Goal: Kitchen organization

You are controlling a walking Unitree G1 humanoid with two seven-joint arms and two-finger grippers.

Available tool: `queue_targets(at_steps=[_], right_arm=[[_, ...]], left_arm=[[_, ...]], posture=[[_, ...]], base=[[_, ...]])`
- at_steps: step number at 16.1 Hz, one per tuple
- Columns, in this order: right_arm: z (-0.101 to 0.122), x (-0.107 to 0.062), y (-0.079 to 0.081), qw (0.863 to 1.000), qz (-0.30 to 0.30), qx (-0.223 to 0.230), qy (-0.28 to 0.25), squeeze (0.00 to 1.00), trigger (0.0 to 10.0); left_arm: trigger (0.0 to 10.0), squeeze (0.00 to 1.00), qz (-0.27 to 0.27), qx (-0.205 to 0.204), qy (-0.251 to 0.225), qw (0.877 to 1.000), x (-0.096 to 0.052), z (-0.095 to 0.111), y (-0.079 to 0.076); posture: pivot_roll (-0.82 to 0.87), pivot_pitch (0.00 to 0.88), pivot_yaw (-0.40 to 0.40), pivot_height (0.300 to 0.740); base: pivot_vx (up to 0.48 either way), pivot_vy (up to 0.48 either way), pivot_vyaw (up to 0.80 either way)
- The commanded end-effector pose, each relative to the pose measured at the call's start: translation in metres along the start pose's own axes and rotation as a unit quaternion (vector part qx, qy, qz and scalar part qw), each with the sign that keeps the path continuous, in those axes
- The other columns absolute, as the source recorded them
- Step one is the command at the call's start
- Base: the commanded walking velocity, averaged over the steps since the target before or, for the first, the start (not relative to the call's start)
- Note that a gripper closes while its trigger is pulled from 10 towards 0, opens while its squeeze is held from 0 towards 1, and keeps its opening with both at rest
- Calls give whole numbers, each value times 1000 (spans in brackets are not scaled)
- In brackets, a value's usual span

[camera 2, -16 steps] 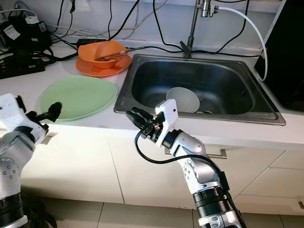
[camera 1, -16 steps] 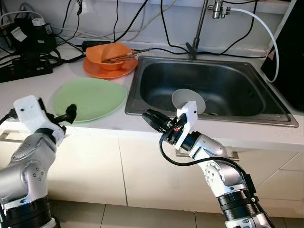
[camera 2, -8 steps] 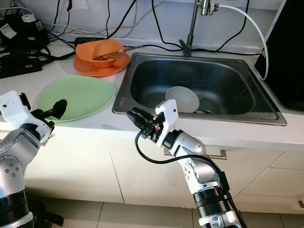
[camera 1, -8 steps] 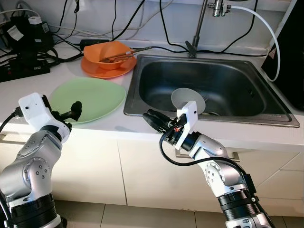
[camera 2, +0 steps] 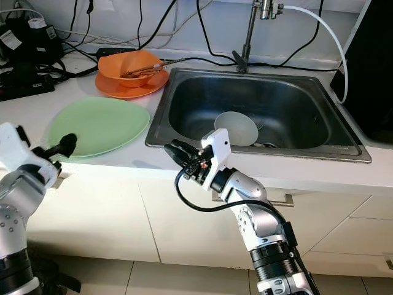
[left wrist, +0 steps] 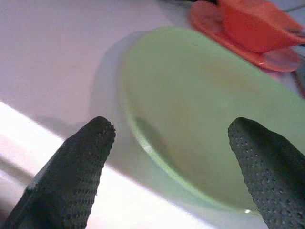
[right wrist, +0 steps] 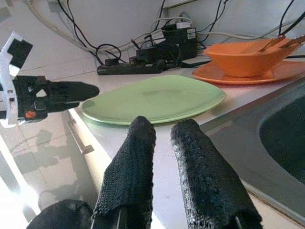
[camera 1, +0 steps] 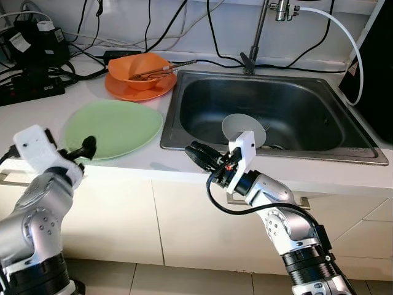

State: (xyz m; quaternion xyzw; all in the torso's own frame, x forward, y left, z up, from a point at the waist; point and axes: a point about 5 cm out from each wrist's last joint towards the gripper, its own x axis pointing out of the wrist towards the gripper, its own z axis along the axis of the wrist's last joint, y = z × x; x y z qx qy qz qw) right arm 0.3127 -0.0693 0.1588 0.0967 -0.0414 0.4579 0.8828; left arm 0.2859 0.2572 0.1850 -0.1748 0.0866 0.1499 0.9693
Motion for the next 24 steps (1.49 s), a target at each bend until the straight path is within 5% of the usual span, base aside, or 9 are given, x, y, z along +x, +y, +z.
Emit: queue_targets(at_steps=[1, 20, 24], right_arm=[[6, 1, -3, 1000, -2, -15, -7, 0, 10000], [8, 2, -5, 1000, -7, -18, -6, 0, 10000], [8, 2, -5, 1000, -7, -19, -7, 0, 10000]], left_arm=[[10000, 0, 12, -2, 5, 1000, -2, -1, 2], [10000, 0, -17, -18, 15, 1000, 8, -5, -17], [10000, 0, -21, -30, 46, 998, 12, -16, -21]], posture=[[169, 56, -2, 740], [153, 53, -6, 740], [148, 53, -3, 740]], base=[[0, 0, 0], [0, 0, 0], [0, 0, 0]])
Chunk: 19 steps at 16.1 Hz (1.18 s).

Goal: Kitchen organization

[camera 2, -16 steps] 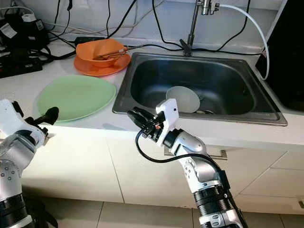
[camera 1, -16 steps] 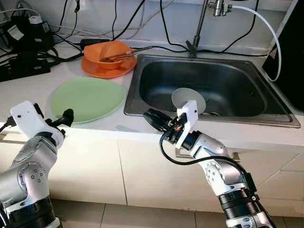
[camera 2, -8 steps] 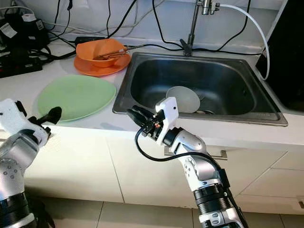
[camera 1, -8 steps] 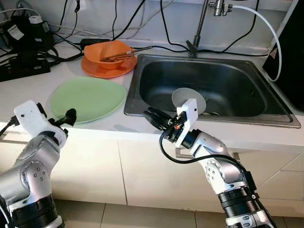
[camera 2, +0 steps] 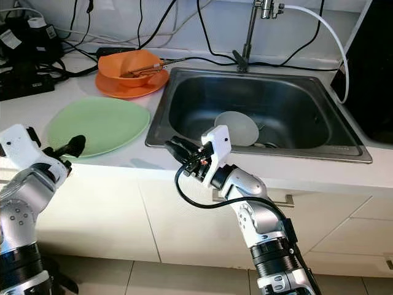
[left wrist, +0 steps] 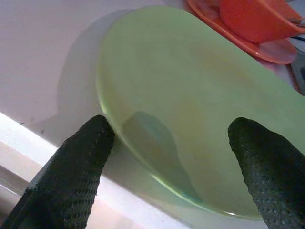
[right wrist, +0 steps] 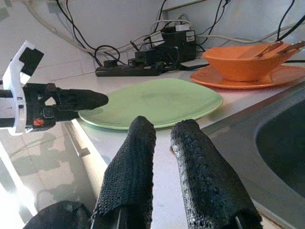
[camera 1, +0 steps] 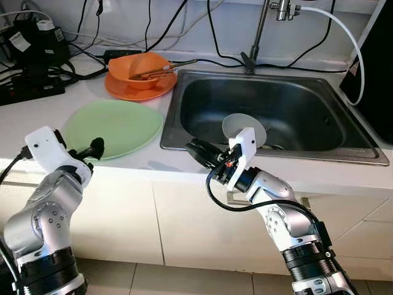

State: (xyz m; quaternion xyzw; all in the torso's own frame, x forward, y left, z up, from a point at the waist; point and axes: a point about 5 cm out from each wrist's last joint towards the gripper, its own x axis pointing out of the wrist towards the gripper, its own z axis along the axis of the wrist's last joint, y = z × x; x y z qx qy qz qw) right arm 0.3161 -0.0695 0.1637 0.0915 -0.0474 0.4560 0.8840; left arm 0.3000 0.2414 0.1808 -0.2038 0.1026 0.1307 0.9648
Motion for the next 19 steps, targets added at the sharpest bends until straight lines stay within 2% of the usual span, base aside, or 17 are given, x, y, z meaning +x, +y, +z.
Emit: queue_targets(at_steps=[1, 2, 7, 10, 19], right_arm=[[4, -1, -4, 1000, -7, -12, -3, 0, 10000], [4, -1, -4, 1000, -7, -13, -3, 0, 10000], [5, -2, -5, 1000, -8, -15, -3, 0, 10000], [6, -2, -5, 1000, -8, -16, -3, 0, 10000], [6, -1, -5, 1000, -8, -16, -3, 0, 10000]], left_arm=[[10000, 0, -10, -14, 32, 999, 4, -13, -7], [10000, 0, -22, -30, 43, 998, 5, -18, -14], [10000, 0, -37, -106, 70, 991, 10, -33, -28], [10000, 0, -37, -138, 64, 988, 11, -38, -35], [10000, 0, -34, -147, 49, 987, 20, -40, -44]], posture=[[147, 54, -3, 740], [142, 55, -3, 740], [137, 54, -3, 740], [134, 52, -4, 740], [129, 50, -5, 740]], base=[[0, 0, 0], [0, 0, 0], [0, 0, 0], [0, 0, 0], [0, 0, 0]])
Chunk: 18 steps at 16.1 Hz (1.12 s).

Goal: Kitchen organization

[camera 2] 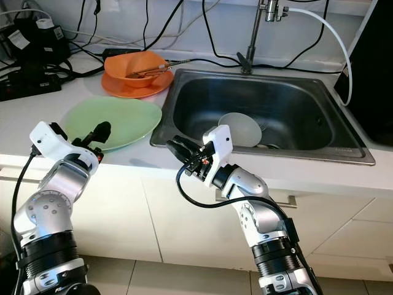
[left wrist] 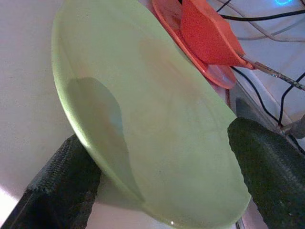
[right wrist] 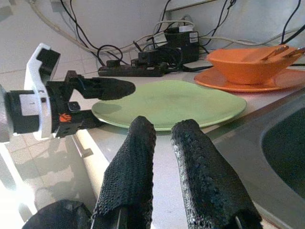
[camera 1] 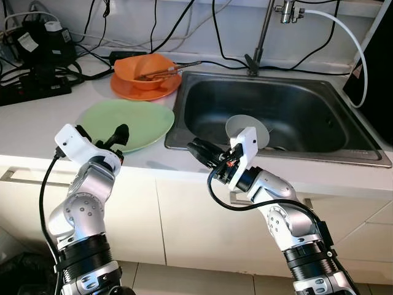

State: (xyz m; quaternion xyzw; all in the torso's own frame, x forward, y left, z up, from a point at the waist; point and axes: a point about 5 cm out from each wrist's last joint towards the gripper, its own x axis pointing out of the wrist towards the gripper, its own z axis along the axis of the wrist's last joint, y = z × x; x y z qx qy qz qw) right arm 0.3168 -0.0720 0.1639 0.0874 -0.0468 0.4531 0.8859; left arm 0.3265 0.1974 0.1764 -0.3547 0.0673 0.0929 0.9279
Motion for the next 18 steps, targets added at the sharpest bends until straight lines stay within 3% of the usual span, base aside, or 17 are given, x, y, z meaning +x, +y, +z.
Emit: queue_targets(at_steps=[1, 2, 3, 4, 14, 18], right_arm=[[5, 0, -3, 1000, -5, -14, -5, 0, 10000], [5, -1, -3, 1000, -6, -13, -5, 0, 10000], [5, -1, -3, 1000, -6, -13, -5, 0, 10000], [6, -1, -4, 1000, -7, -14, -6, 0, 10000], [6, 1, -4, 1000, -6, -14, -7, 0, 10000], [6, 2, -5, 1000, -5, -14, -7, 0, 10000]], left_arm=[[9059, 0, 29, 5, 48, 998, 5, -21, 7], [4235, 0, 30, 5, 49, 998, 5, -21, 7], [4235, 0, 31, 6, 49, 998, 5, -21, 7], [0, 0, 34, 6, 47, 998, 6, -21, 8], [0, 0, 54, 12, 28, 998, -1, -21, 9], [0, 0, 58, -7, 28, 998, -4, -24, 4]], posture=[[126, 50, -4, 740], [126, 50, -4, 740], [124, 50, -3, 740], [124, 50, -3, 740], [136, 52, -7, 740], [142, 50, -9, 740]], base=[[0, 0, 0], [0, 0, 0], [0, 0, 0], [0, 0, 0], [0, 0, 0], [0, 0, 0]])
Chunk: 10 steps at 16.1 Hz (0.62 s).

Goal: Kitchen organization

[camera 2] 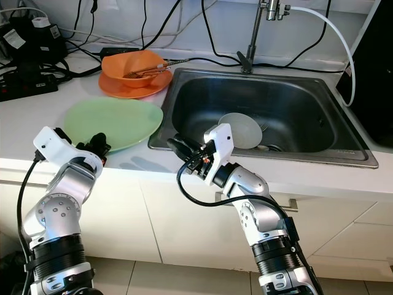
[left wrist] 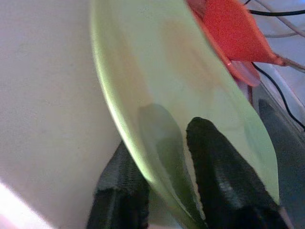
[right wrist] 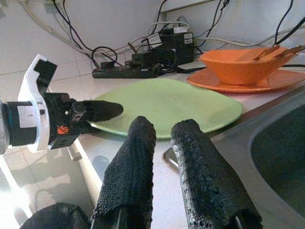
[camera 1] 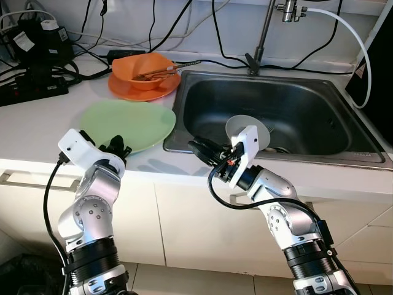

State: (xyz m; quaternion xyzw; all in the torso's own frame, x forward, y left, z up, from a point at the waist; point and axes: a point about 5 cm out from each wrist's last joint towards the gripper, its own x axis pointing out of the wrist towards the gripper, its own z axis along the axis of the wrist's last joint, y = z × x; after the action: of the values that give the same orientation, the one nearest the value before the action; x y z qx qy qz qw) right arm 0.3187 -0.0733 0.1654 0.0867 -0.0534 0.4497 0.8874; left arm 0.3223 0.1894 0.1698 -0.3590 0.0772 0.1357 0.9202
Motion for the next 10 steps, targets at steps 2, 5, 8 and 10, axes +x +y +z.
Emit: queue_targets(at_steps=[2, 5, 8, 10], right_arm=[[4, 2, -2, 1000, -1, -10, -2, 0, 10000], [3, 3, -2, 1000, -2, -10, -3, 0, 10000], [3, 2, -2, 1000, -1, -10, -2, 0, 10000], [3, 3, -2, 1000, 1, -10, -1, 0, 10000]], left_arm=[[0, 0, 24, 2, 26, 999, -1, -11, 6], [0, 0, 38, 0, 22, 999, -2, -9, 9], [0, 0, 55, -5, 22, 998, -6, -11, 10], [0, 0, 62, -2, 30, 998, -13, -19, 8]], posture=[[145, 50, -5, 740], [143, 52, -4, 740], [148, 54, -8, 740], [151, 55, -10, 740]], base=[[0, 0, 0], [0, 0, 0], [0, 0, 0], [0, 0, 0]])
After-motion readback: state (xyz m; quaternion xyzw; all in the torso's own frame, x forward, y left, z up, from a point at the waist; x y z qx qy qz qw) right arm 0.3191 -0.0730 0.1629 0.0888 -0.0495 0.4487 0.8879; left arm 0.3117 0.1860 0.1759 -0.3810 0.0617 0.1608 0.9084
